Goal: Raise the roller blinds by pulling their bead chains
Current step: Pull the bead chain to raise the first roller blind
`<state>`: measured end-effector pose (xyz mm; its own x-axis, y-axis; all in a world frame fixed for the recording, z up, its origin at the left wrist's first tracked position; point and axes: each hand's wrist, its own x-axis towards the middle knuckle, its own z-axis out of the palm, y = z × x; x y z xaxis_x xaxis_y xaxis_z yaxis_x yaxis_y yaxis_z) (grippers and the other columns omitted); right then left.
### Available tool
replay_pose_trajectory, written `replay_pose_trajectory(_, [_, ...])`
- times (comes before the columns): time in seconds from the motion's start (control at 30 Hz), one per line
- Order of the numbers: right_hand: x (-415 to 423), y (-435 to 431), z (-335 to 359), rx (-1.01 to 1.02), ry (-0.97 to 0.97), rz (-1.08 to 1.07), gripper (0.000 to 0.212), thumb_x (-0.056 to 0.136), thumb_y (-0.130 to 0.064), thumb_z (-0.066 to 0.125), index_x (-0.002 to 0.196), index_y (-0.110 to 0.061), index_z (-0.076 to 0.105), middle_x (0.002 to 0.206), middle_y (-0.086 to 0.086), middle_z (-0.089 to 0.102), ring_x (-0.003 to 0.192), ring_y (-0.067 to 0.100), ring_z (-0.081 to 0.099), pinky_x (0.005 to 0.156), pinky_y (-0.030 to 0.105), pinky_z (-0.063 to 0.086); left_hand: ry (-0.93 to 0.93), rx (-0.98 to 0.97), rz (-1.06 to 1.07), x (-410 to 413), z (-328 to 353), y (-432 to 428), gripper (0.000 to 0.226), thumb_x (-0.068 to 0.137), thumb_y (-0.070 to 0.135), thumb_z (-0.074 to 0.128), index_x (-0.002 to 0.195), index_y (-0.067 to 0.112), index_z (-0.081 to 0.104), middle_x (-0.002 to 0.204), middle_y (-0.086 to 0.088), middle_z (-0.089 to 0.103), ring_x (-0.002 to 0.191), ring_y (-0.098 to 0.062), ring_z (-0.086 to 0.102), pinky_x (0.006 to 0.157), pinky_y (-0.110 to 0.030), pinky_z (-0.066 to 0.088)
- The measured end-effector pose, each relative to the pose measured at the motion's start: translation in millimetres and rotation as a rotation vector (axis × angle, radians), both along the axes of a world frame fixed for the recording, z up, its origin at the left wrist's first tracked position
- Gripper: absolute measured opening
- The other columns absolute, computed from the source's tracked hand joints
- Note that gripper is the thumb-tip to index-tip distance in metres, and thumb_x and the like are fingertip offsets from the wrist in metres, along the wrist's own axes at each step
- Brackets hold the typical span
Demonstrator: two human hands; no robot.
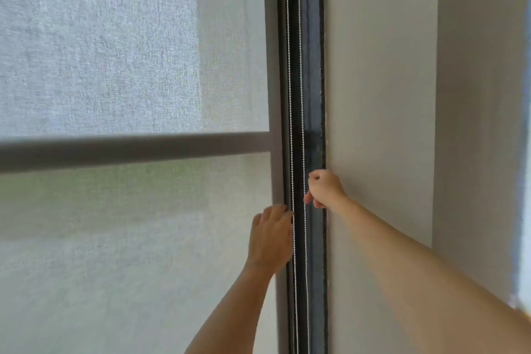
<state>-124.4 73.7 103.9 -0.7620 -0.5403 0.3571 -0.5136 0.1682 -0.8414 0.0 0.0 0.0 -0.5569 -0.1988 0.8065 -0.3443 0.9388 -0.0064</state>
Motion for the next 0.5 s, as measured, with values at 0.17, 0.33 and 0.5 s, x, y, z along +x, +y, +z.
replay_pose_trajectory(0.17, [-6.0, -33.4, 3.2, -0.093, -0.157, 0.112, 0.014, 0.099, -0.02, 0.043, 0.093, -0.015, 0.054, 0.061, 0.009, 0.065, 0.027, 0.006, 0.039, 0.03, 0.018, 0.03, 0.23, 0.592, -0.11, -60.0, -3.2, 3.1, 0.036, 0.098, 0.026, 0.046, 0.133, 0.022, 0.043, 0.127, 0.003, 0.055, 0.113, -0.016, 0.055, 0.09, -0.031, 0.051])
replay_pose_trajectory(0.33, [-17.2, -39.8, 6.6, -0.164, -0.104, 0.204, 0.02, 0.091, -0.02, 0.057, 0.072, -0.022, 0.063, 0.056, -0.005, 0.054, 0.038, 0.002, 0.042, 0.033, 0.015, 0.03, 0.378, 0.707, -0.143, -92.8, 2.7, -7.8, 0.016, 0.099, 0.037, 0.04, 0.102, 0.029, 0.053, 0.096, 0.01, 0.062, 0.088, -0.013, 0.062, 0.074, -0.034, 0.054])
replay_pose_trajectory(0.5, [-12.1, -33.3, 11.6, -0.139, -0.137, 0.335, 0.022, 0.094, -0.019, 0.053, 0.077, -0.014, 0.067, 0.054, -0.004, 0.048, 0.036, 0.004, 0.036, 0.036, 0.017, 0.028, 0.488, 0.744, -0.122, -98.5, 4.7, -6.3, 0.036, 0.1, 0.029, 0.038, 0.064, 0.032, 0.04, 0.06, 0.009, 0.056, 0.055, -0.008, 0.053, 0.047, -0.027, 0.035])
